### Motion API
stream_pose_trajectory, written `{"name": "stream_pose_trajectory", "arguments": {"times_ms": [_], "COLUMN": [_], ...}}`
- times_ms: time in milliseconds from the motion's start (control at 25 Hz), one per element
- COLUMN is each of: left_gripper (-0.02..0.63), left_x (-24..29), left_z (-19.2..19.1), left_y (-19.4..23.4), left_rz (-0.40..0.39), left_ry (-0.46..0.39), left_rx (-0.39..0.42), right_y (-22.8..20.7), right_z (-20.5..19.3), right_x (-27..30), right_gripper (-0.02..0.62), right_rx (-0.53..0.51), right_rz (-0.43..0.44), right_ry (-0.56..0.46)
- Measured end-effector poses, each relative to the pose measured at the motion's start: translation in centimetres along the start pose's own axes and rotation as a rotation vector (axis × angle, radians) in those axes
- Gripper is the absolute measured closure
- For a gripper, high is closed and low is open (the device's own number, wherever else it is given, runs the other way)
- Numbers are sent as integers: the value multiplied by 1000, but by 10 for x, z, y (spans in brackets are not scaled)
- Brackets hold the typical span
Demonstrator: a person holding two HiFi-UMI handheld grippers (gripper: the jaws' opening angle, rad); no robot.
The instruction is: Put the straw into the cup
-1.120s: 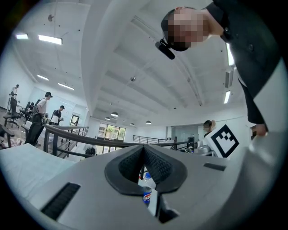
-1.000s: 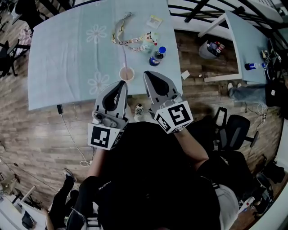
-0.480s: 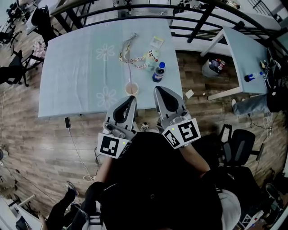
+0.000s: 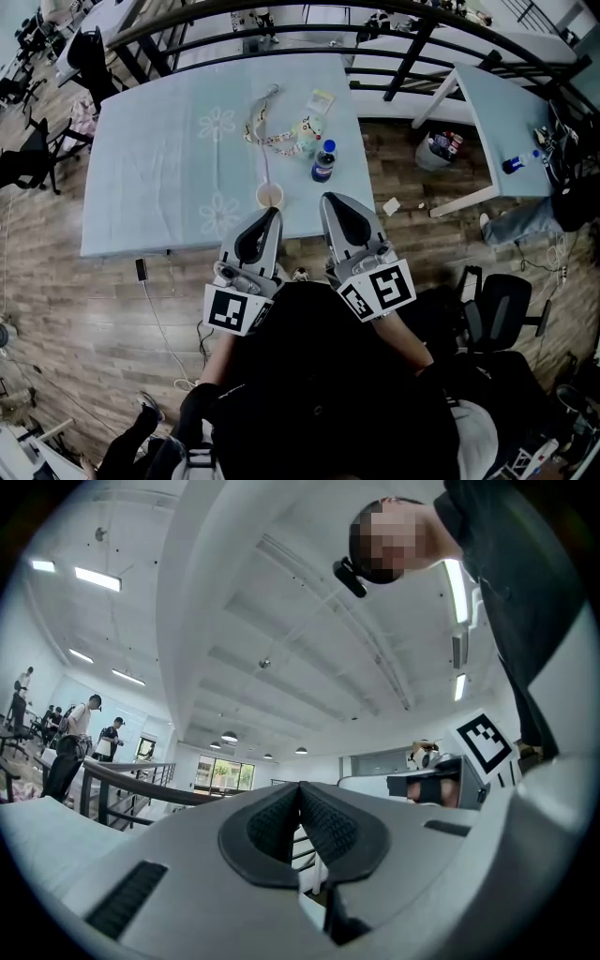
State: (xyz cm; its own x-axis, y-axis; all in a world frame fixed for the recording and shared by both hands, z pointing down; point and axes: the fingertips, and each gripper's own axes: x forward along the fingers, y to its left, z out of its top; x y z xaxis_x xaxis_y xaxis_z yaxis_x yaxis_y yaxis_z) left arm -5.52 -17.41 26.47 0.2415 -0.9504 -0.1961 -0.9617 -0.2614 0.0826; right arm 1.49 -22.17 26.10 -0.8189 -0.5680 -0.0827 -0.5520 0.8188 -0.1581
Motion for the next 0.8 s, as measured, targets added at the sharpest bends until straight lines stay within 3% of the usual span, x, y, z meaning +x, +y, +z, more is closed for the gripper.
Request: {"name": "stream_pose_trajectory", "arguments": {"times_ms": [120,400,800], "left_gripper": [594,594,593], "left_x": [0,-7,-19], "left_z": [8,8,-9], "left_y": [1,2,15], "left_rz": [-7,-3,31], "left_ry": [-43,-38,35], "left_rx": [16,18,5], "right_y": [3,12,20], "right_z": [2,1,-12], "right_x": [-1,-3,9], "right_gripper": [588,588,588], "right_rx": [-8,-24,-23], "right_rz": [-1,16,42], "right_ry": [-4,5,37]}}
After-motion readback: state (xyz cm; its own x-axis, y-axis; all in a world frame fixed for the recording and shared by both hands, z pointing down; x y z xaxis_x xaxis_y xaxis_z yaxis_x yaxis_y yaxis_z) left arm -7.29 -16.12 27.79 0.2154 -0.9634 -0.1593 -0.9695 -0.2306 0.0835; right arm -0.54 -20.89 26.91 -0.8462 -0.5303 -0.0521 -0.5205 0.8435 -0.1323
